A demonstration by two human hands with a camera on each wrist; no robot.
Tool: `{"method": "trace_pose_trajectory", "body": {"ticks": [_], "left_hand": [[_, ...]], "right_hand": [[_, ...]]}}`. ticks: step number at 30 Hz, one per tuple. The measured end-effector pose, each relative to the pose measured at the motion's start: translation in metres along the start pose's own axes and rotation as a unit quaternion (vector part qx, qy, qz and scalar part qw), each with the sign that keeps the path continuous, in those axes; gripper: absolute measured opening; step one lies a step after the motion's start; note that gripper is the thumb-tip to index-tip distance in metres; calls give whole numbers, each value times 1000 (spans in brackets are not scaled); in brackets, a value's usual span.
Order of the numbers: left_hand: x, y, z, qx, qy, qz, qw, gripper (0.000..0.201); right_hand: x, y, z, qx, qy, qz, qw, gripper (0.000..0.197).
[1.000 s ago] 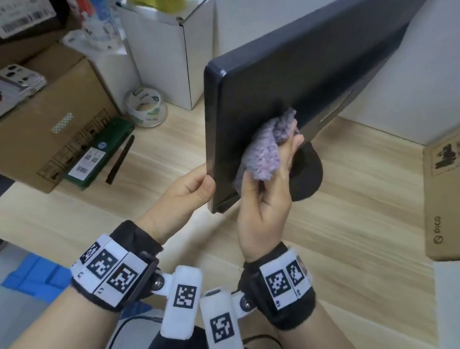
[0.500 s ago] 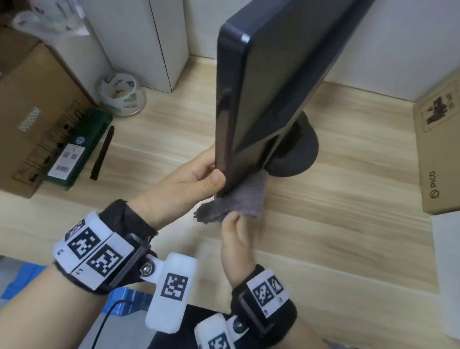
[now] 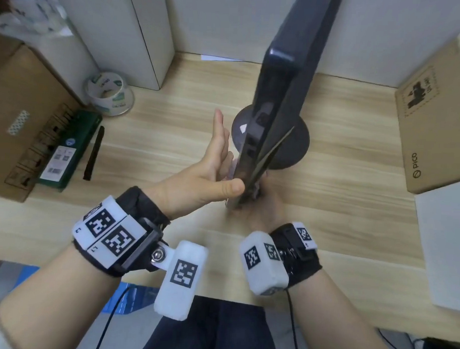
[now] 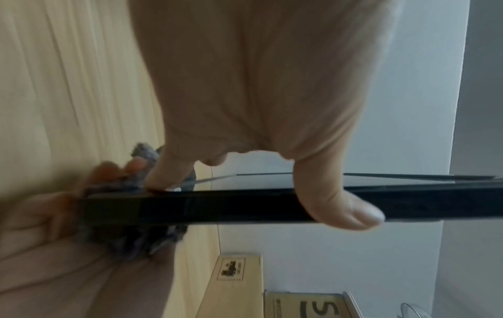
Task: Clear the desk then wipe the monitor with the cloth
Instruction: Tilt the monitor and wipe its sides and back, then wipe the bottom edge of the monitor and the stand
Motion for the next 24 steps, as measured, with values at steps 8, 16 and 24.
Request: {"method": "trace_pose_trajectory", "body": {"ticks": [8,16,24], "left_hand": [[19,-48,3,156,-67,74,983,134],[51,-90,10,217,-58,70,972,137],[114,-6,54,180,-72,252,948,113]], "right_hand": [[-55,60,6,61,11,-106,992,46],[-70,104,-33,217,48,-94,970,52],[-56,165,-106,158,97,-112,976,45]]}}
Point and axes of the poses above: each hand's wrist, its own x-axis towards the middle knuckle, its own y-axis out of the back of the hand, z = x × y, the point moved 6 cm from there along x, towards the middle knuckle, and after that the axes turned 6 degrees about z, right-handed, at the moved point
